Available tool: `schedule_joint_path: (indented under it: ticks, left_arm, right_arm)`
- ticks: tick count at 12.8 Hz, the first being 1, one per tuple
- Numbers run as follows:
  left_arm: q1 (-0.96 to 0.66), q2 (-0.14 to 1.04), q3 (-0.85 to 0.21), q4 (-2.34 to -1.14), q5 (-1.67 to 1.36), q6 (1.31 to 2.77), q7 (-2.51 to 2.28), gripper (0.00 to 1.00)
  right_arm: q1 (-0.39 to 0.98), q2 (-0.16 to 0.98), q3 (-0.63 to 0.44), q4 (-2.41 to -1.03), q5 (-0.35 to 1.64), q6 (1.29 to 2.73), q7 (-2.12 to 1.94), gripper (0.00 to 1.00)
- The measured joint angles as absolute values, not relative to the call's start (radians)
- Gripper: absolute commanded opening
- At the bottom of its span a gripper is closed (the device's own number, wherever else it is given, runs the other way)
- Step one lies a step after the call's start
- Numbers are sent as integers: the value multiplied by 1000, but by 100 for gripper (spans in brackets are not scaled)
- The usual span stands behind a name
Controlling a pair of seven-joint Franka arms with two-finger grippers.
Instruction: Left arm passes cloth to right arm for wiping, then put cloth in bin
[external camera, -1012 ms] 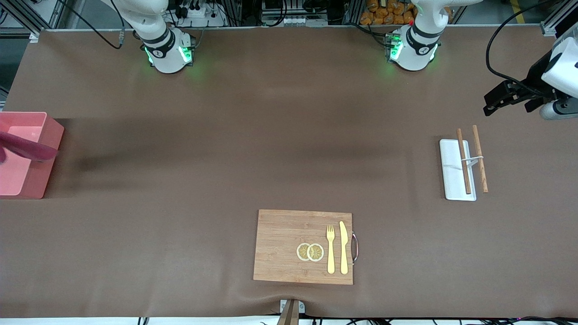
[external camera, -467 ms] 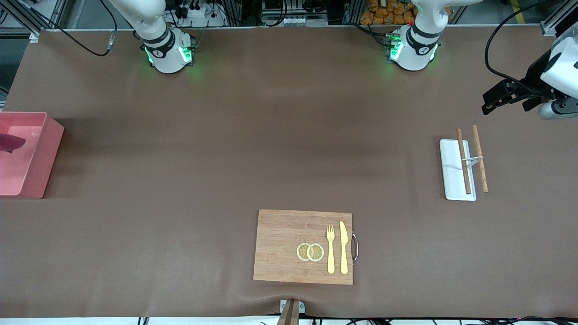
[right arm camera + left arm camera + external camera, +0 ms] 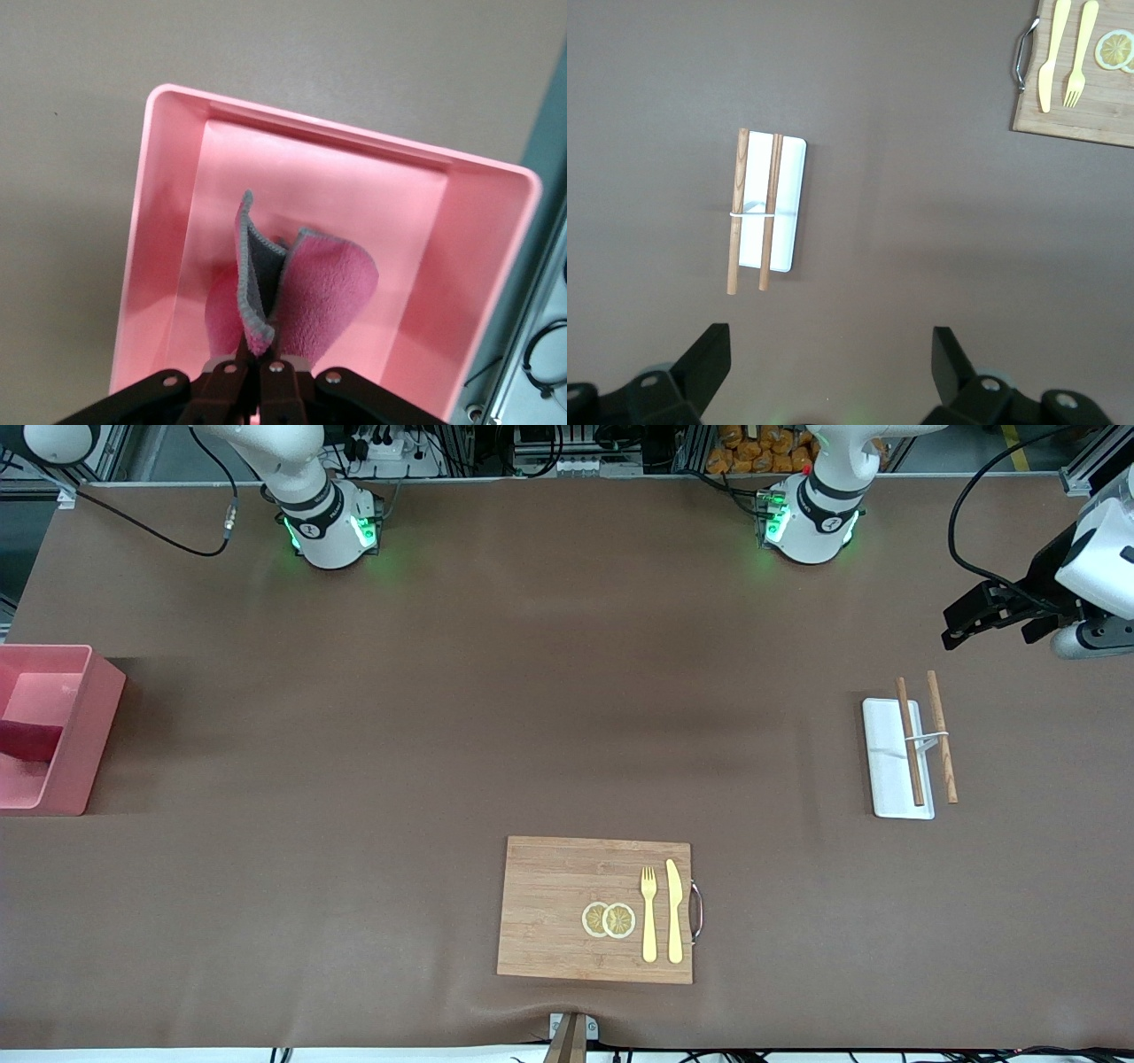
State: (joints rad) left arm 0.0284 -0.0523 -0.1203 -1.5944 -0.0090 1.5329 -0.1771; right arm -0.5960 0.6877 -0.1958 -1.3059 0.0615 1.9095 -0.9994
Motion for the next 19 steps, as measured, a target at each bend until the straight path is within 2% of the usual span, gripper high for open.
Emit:
schedule_joint_path:
  ticks: [1,2,3,4,5,11,15,19]
  left_arm:
    - [28,-52,-120,-1594,-9,1533,-177,100]
    - [28,-52,-120,-1594,-9,1533,-177,100]
    - [28,-52,-120,-1593,-9,1533,-176,100]
    - [29,-52,-120,-1592,-9,1534,-176,100]
    - [29,-52,-119,-1591,-9,1534,-176,100]
    - [29,-52,-118,-1571,-9,1534,-176,100]
    - [29,-54,-117,-1568,-9,1534,-176,100]
    - [29,-69,-115,-1567,-9,1533,-176,100]
  right_arm:
    - [-597,709,-196,-1308,69,1917,-1011,0]
    - [-600,729,-195,-1308,76,1928,-1016,4]
    - [-605,744,-195,-1308,79,1935,-1023,22]
    - [-612,758,-195,-1309,82,1939,-1035,81]
    - [-619,767,-195,-1309,85,1942,-1044,100]
    - [-620,758,-178,-1280,91,1920,-1049,100]
    - [-564,705,-174,-1169,91,1755,-1047,100]
    - [-449,579,-169,-1133,91,1598,-867,100]
